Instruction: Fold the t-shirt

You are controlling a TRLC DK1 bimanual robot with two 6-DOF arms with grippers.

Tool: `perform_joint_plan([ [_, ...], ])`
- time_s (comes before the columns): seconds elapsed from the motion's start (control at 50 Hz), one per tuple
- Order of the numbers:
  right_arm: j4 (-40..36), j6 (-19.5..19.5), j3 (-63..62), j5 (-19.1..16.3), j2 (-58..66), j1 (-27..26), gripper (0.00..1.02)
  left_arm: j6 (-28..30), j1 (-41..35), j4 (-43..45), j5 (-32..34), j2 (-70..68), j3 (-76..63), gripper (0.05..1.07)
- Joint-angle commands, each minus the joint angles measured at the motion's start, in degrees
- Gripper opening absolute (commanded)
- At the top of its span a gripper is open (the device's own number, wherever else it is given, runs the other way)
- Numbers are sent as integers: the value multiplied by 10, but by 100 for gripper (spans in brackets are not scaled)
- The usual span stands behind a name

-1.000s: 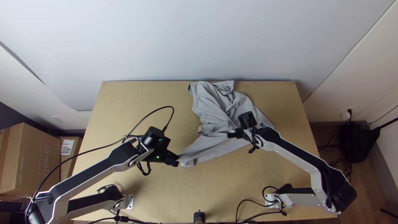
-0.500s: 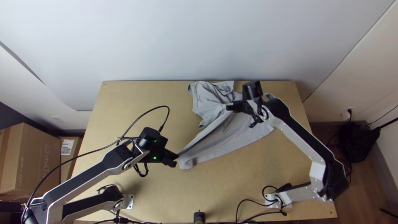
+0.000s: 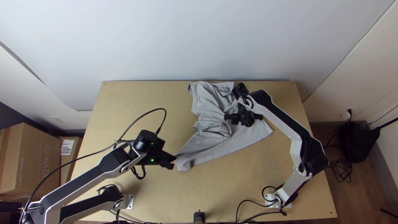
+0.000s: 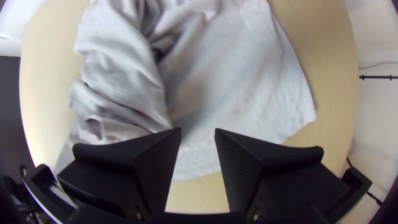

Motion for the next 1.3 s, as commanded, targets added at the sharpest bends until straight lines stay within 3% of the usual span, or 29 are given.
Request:
perform_joint_plan([
  [0.0, -10, 12, 4, -3, -17, -10, 40, -5, 5, -2, 0, -14, -12, 8],
  [0.14, 58, -15, 20, 4, -54, 22, 41, -6, 5, 1, 0, -16, -15, 8],
  [0.3, 60, -33, 85, 38, -9, 74, 41, -13, 4, 3, 0, -20, -19, 8],
  [0.82, 41, -3, 327, 38, 227, 169, 40, -15, -3, 18, 0, -37, -18, 8],
  [1.06, 37, -2, 375, 50, 287, 189, 36, -17, -12, 23, 0, -42, -12, 8],
  [1.28, -15, 5, 395, 52, 304, 205, 36, -16, -12, 32, -1, -46, -13, 8],
])
